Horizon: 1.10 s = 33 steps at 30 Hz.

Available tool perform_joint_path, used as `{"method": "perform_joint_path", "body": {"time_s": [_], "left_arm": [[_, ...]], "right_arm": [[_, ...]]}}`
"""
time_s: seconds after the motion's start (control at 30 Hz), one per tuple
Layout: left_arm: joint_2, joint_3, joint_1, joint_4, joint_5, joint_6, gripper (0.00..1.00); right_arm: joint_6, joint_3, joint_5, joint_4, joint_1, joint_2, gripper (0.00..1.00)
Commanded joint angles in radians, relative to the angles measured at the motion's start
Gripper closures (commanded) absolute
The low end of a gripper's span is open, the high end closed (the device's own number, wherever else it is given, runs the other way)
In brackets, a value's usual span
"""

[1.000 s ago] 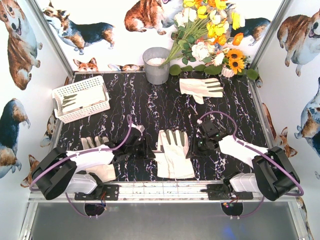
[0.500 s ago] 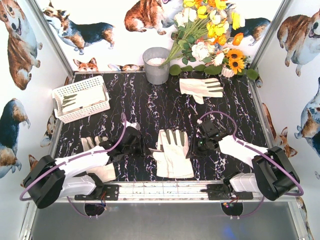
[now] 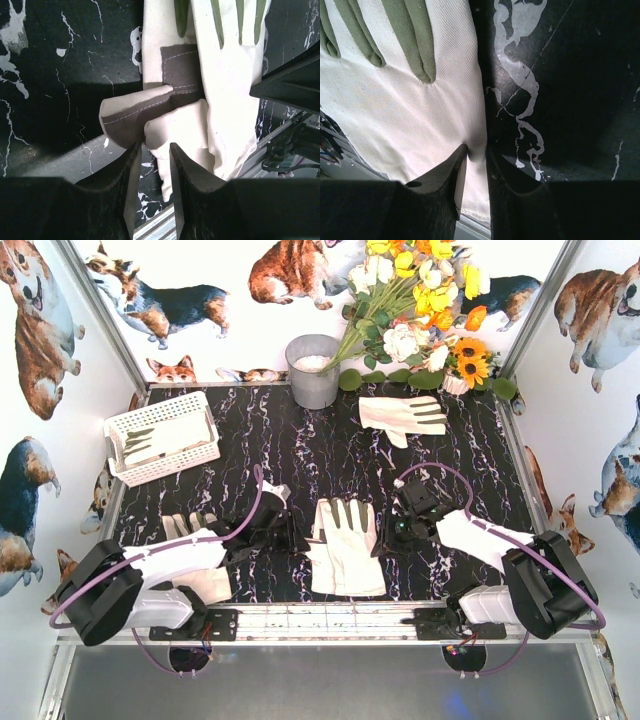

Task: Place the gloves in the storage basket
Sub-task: Adjust the glove at the center of the board.

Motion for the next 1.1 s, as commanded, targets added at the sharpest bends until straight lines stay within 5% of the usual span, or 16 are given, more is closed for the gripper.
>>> {"method": "perform_joint_path", "body": {"time_s": [0.0, 0.37, 0.47, 0.6, 1.07], "left_arm": [[0.033, 0.014, -0.004, 0.056, 0.003, 0.012, 0.77], [0.114, 0.006, -0.004, 0.138, 0.033, -0.013, 0.83], [0.097, 0.006, -0.005, 0.121, 0.016, -0.019, 0.91], [0.042, 0.012, -0.004, 0.068, -0.026, -0.014, 1.00], [-0.077, 0.053, 0.031, -0.131, -0.150, 0.032, 1.00]], "right_arm": [[-0.008, -0.012, 0.016, 0.033, -0.003, 0.005, 0.76], [-0.005, -0.018, 0.016, 0.039, -0.002, 0.006, 0.76], [-0.006, -0.018, 0.014, 0.039, -0.003, 0.002, 1.00], [-0.004, -0.015, 0.031, 0.011, -0.003, -0.043, 1.00], [0.095, -0.001, 0.058, -0.047, 0.053, -0.254, 1.00]]}}
